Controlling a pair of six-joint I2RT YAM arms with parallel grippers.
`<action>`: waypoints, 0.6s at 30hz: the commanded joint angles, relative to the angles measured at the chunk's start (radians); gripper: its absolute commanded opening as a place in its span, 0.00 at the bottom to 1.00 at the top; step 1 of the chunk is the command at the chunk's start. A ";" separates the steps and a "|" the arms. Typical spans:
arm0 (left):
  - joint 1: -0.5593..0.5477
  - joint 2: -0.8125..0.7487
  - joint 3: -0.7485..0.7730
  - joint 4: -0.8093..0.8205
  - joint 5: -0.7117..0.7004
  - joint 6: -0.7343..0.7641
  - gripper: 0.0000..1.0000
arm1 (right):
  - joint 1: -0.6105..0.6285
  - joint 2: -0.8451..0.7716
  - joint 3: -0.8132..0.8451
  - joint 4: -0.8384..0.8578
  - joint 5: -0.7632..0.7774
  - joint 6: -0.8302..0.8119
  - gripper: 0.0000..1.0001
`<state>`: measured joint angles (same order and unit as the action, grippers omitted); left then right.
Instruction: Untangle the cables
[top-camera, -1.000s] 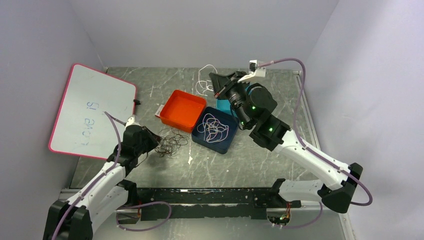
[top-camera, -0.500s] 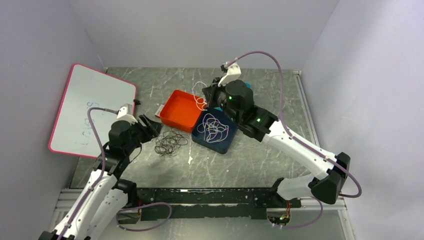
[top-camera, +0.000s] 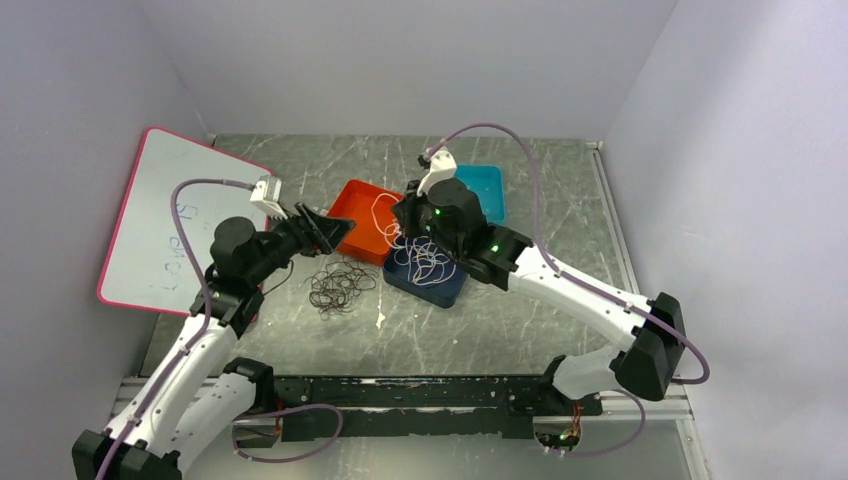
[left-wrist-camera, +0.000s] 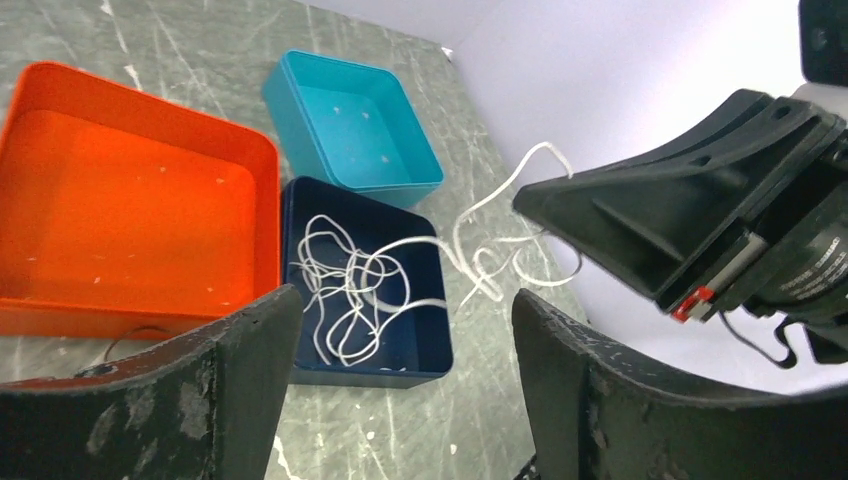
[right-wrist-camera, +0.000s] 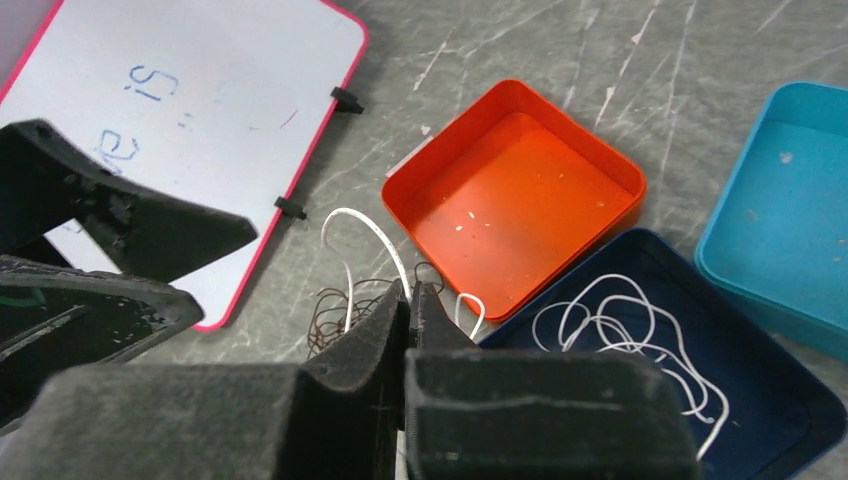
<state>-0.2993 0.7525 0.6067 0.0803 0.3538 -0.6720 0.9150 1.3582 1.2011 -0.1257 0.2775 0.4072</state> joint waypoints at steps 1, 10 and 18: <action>-0.037 0.050 0.068 0.087 0.038 -0.005 0.80 | 0.025 0.014 0.002 0.055 0.007 0.015 0.00; -0.099 0.130 0.116 0.086 -0.008 0.015 0.74 | 0.035 0.027 0.003 0.074 -0.002 0.021 0.00; -0.117 0.179 0.149 0.065 -0.047 0.019 0.72 | 0.043 0.023 -0.005 0.080 -0.023 0.022 0.00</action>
<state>-0.4034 0.9188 0.7128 0.1272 0.3340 -0.6693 0.9478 1.3773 1.2011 -0.0719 0.2680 0.4240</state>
